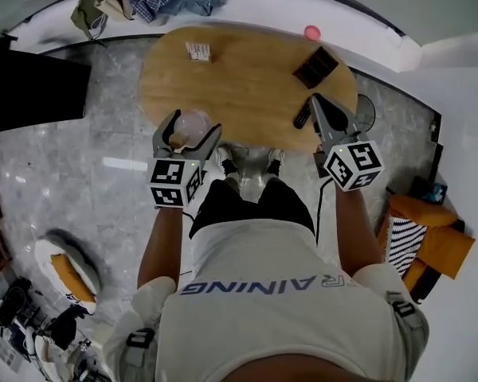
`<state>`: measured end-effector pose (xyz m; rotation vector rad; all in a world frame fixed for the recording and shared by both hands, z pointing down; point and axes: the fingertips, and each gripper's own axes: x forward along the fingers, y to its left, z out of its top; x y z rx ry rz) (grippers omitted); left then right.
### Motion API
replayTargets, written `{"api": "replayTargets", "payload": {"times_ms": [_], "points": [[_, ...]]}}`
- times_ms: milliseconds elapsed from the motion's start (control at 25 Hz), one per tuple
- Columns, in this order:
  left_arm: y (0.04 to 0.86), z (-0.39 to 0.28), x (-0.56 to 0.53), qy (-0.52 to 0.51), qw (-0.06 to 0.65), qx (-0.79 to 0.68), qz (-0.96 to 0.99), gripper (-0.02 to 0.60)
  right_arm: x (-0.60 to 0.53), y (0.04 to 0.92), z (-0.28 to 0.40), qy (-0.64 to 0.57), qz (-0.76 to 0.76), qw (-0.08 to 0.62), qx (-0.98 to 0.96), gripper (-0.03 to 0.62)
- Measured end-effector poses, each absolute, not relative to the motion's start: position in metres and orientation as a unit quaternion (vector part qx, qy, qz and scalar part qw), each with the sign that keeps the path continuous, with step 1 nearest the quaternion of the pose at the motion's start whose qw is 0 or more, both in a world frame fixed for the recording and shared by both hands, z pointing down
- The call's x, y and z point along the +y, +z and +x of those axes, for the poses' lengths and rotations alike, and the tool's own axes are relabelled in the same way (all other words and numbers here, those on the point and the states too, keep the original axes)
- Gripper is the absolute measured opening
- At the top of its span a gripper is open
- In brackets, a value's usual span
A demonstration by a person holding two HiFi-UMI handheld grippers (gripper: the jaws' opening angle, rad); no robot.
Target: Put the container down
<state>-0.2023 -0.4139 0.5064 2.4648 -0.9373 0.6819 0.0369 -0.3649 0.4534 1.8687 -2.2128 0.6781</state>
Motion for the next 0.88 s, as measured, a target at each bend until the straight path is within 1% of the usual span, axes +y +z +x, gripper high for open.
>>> {"api": "replayTargets", "payload": {"times_ms": [360, 640, 880], "points": [[0.629, -0.146, -0.424, 0.305, 0.195, -0.312, 0.878, 0.407, -0.368, 0.539, 0.066, 0.268, 0.621, 0.097, -0.730, 0.015], [0.733, -0.089, -0.417, 0.341, 0.212, -0.289, 0.869, 0.407, -0.354, 0.603, 0.064, 0.308, 0.599, 0.114, -0.730, 0.014], [0.803, -0.036, -0.416, 0.367, 0.206, -0.268, 0.867, 0.407, -0.350, 0.643, 0.079, 0.326, 0.593, 0.120, -0.727, 0.014]]}}
